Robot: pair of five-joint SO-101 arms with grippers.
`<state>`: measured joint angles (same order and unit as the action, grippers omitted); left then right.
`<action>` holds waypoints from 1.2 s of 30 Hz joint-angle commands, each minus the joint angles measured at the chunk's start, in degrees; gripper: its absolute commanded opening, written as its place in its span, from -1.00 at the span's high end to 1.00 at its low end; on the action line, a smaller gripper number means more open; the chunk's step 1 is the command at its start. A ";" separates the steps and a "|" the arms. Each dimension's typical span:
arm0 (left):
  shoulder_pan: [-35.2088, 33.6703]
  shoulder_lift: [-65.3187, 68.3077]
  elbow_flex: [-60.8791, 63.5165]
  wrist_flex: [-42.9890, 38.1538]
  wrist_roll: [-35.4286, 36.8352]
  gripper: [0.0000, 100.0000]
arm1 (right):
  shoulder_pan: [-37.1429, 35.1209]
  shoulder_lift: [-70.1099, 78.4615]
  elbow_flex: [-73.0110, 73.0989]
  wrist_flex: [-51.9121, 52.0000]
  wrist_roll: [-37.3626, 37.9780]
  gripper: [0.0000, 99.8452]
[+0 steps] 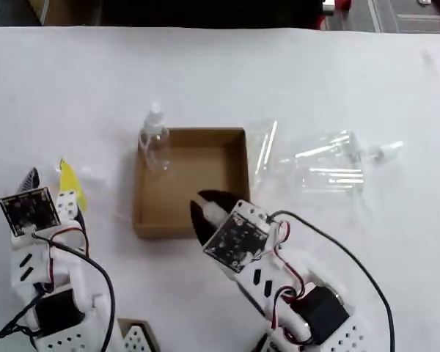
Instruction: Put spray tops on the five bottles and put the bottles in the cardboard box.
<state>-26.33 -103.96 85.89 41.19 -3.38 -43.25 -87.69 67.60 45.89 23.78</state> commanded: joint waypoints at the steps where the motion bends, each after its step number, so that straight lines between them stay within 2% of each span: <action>1: -0.13 -0.57 -0.44 -0.97 -0.53 0.69 | 2.77 1.89 -2.29 -12.26 -0.70 0.97; 6: -0.13 -0.57 -0.44 -0.97 -0.53 0.69 | 5.49 16.75 -3.52 -26.68 -0.79 0.97; 8: -0.13 -0.57 -0.44 -0.97 -0.53 0.69 | 7.43 24.66 -6.15 -30.73 -3.78 0.97; 13: -0.13 -0.57 -0.35 -0.97 -0.53 0.69 | 13.05 42.59 -16.88 -35.56 -13.27 0.97; 19: -0.13 -0.57 -0.26 -0.97 -0.53 0.69 | 15.69 59.74 -24.62 -39.52 -17.14 0.97; 26: -0.13 -0.57 -0.26 -0.97 -0.53 0.69 | 19.56 67.38 -24.79 -46.64 -19.87 0.97; 36: -0.13 -0.57 -0.26 -0.97 -0.53 0.69 | 19.82 76.26 -20.48 -61.23 -19.43 0.97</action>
<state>-26.24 -103.96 85.89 41.19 -3.38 -24.18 -12.97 47.38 -10.11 4.62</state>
